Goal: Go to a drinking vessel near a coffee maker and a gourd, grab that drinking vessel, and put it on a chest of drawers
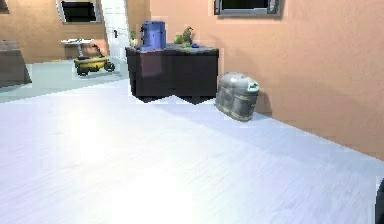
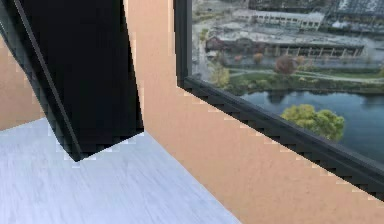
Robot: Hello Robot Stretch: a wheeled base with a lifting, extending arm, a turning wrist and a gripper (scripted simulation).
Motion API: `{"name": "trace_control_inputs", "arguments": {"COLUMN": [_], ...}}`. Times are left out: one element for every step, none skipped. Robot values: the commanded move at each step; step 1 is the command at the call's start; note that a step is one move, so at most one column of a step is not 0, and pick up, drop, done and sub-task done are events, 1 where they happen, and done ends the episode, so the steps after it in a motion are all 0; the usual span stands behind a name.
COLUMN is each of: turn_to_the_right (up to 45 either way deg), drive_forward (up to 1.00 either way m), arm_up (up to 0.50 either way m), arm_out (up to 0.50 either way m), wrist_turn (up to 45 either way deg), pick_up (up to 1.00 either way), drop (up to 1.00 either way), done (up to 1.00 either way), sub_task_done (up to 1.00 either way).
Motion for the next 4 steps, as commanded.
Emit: {"name": "trace_control_inputs", "arguments": {"turn_to_the_right": [-3.0, 0.0, -15.0, 0.0], "drive_forward": [0.00, 0.30, 0.00, 1.00], "arm_up": [0.00, 0.00, 0.00, 0.00], "arm_out": [0.00, 0.00, 0.00, 0.00], "wrist_turn": [0.0, 0.0, 0.0, 0.0], "pick_up": [0.00, 0.00, 0.00, 0.00], "drop": [0.00, 0.00, 0.00, 0.00], "done": [0.00, 0.00, 0.00, 0.00], "sub_task_done": [0.00, 0.00, 0.00, 0.00]}}
